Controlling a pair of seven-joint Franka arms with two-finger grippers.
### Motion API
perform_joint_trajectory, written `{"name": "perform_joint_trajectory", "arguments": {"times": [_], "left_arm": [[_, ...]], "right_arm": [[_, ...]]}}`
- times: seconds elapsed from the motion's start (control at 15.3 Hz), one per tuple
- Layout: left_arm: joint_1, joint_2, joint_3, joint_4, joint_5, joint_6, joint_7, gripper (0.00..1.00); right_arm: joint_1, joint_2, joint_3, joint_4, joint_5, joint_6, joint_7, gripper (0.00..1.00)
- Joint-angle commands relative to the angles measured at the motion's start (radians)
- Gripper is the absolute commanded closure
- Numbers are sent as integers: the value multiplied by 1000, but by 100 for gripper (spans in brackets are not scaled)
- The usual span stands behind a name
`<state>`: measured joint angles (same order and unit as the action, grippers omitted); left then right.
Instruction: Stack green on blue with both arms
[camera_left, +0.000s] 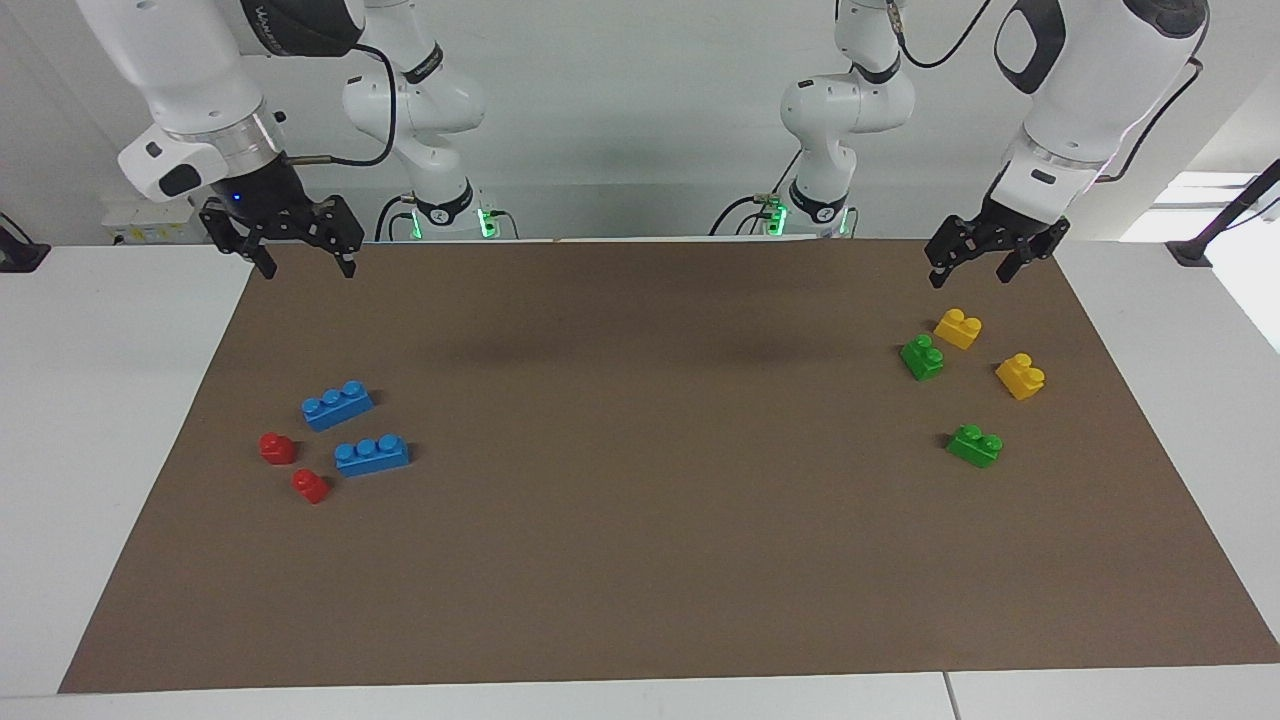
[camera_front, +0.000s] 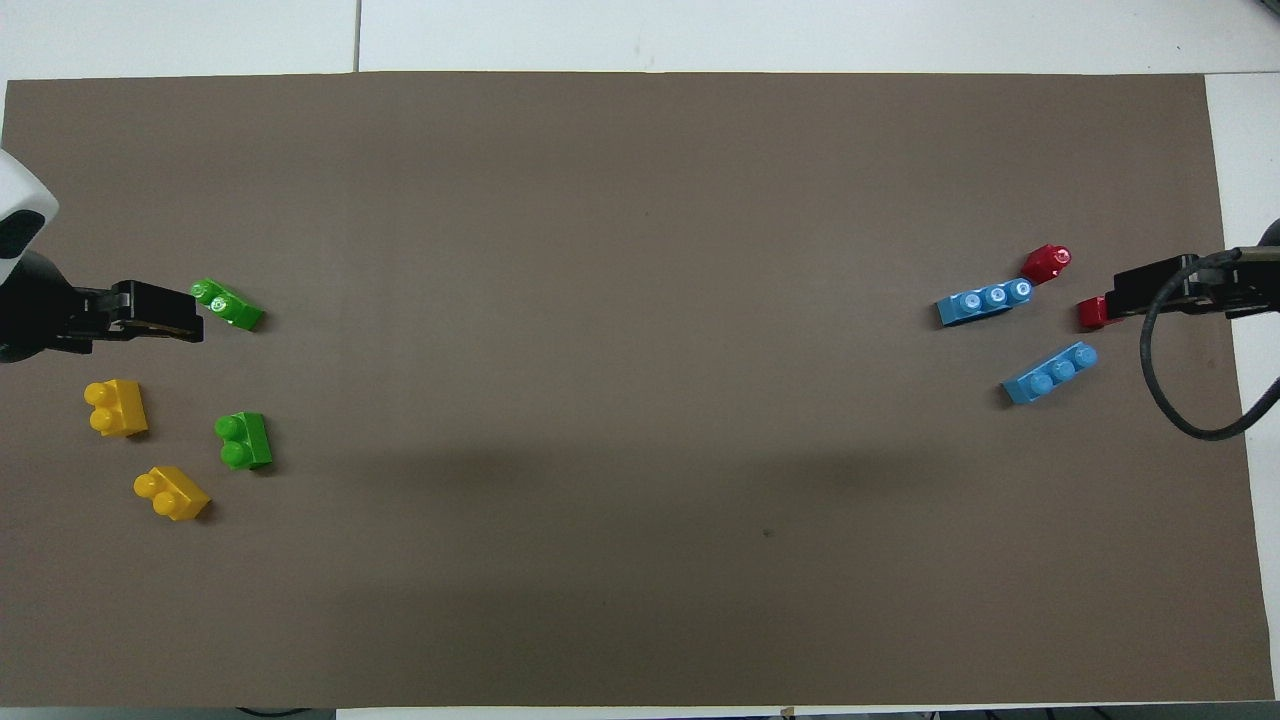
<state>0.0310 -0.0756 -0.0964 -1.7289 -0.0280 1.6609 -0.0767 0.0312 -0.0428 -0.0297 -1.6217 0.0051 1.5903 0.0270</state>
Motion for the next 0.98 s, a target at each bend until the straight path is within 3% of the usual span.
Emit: {"name": "perform_joint_trajectory", "arguments": {"times": [0.0, 0.65, 0.92], "left_arm": [[-3, -26, 6, -26, 11, -1, 3, 0], [-6, -26, 6, -26, 11, -1, 3, 0], [-3, -26, 9, -26, 10, 2, -115, 0]], "right_arm": [[-4, -3, -1, -3, 16, -1, -12, 0], [-16, 0, -2, -10, 59, 62, -6, 0], [-19, 12, -4, -24, 59, 125, 205, 0]]}}
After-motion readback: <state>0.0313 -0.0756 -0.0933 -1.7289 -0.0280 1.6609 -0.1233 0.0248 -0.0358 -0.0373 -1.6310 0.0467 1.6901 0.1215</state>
